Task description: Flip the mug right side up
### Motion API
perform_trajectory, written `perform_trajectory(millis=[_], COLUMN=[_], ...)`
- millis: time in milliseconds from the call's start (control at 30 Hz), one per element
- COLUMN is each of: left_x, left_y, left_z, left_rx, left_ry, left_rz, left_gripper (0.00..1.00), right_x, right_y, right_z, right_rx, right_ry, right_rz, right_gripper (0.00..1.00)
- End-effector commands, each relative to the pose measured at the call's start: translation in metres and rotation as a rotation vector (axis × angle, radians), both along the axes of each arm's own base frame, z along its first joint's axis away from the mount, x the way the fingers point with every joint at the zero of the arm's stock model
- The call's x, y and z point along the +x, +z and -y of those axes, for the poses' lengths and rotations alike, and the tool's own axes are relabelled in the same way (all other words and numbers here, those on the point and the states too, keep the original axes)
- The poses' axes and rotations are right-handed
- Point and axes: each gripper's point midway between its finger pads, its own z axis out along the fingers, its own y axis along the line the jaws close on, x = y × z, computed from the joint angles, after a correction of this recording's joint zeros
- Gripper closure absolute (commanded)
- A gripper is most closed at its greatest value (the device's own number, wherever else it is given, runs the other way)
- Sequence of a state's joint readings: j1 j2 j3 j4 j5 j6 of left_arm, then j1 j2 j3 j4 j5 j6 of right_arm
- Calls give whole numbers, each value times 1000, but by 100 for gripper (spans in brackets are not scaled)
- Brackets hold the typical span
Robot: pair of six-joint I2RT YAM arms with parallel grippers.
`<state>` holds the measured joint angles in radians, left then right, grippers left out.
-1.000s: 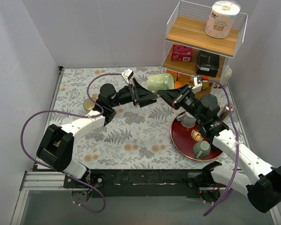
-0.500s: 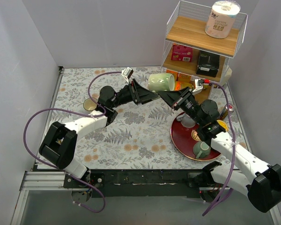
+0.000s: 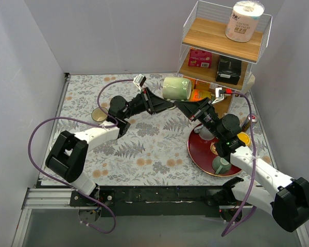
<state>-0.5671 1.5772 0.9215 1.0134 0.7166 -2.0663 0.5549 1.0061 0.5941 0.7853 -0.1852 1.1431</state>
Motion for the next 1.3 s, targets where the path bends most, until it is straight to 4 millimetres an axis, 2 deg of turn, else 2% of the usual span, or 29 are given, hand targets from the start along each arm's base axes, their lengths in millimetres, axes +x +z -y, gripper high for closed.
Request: perform_trajectory(millis=[0, 67, 167, 200, 267, 300, 367, 400, 433, 467, 500, 533, 567, 600, 667, 700, 767, 867, 933, 1167, 1200, 1267], left_x=[-7, -9, -6, -6, -1, 0, 9, 12, 17, 23, 28, 33, 40, 42, 55, 57, 65, 77, 87, 112, 116, 121], left_y=[42, 43, 39, 38, 34, 26, 29, 18, 28, 28, 12, 25, 18, 2, -6, -22, -39, -66, -81, -123, -138, -156], left_z=[-11, -11, -9, -8, -7, -7, -10, -13, -15, -19, -24, -26, -30, -35, -43, -50, -59, -80, -98, -129, -131, -139], left_rx=[-179, -162, -107, -75, -18, 38, 99, 169, 187, 247, 340, 366, 431, 511, 591, 671, 751, 888, 984, 1220, 1268, 1339], left_ry=[-121, -109, -72, -56, 1, 31, 122, 163, 202, 252, 285, 318, 363, 373, 441, 457, 495, 589, 669, 785, 777, 793], left_rz=[-387, -365, -327, -340, -276, -298, -191, -216, -171, -62, -92, -34, 13, -3, 6, 11, 10, 13, 24, 51, 42, 33], left_gripper=[100, 100, 100, 100, 100, 100, 100, 100, 100, 100, 100, 100, 100, 100, 100, 100, 100, 100, 100, 100, 100, 100], right_x=[-31, -30, -27, -26, -22, -19, -15, -13, -12, -11, -12, -11, -11, -12, -10, -14, -15, -19, -20, -25, -26, -27], right_y=[16, 14, 9, 7, 4, -3, -10, -30, -25, -30, -40, -43, -46, -57, -62, -78, -91, -103, -107, -120, -122, -125], right_z=[-9, -9, -7, -7, -4, -5, -5, -5, -5, -4, -2, 0, 2, 6, 10, 15, 22, 31, 35, 46, 47, 48], right_rx=[16, 2, -22, -40, -64, -108, -172, -249, -265, -291, -328, -342, -351, -379, -397, -439, -479, -516, -531, -601, -610, -625], right_ry=[115, 108, 90, 81, 55, 45, 32, 29, 28, 21, 15, 8, -3, -12, -40, -45, -70, -99, -110, -138, -138, -136], right_rz=[56, 53, 29, 16, 3, -39, -65, -129, -132, -150, -189, -199, -213, -253, -283, -344, -398, -444, -459, -515, -521, -537], right_gripper=[99, 99, 91, 77, 64, 50, 35, 26, 23, 22, 19, 17, 17, 16, 16, 15, 15, 15, 16, 17, 17, 17])
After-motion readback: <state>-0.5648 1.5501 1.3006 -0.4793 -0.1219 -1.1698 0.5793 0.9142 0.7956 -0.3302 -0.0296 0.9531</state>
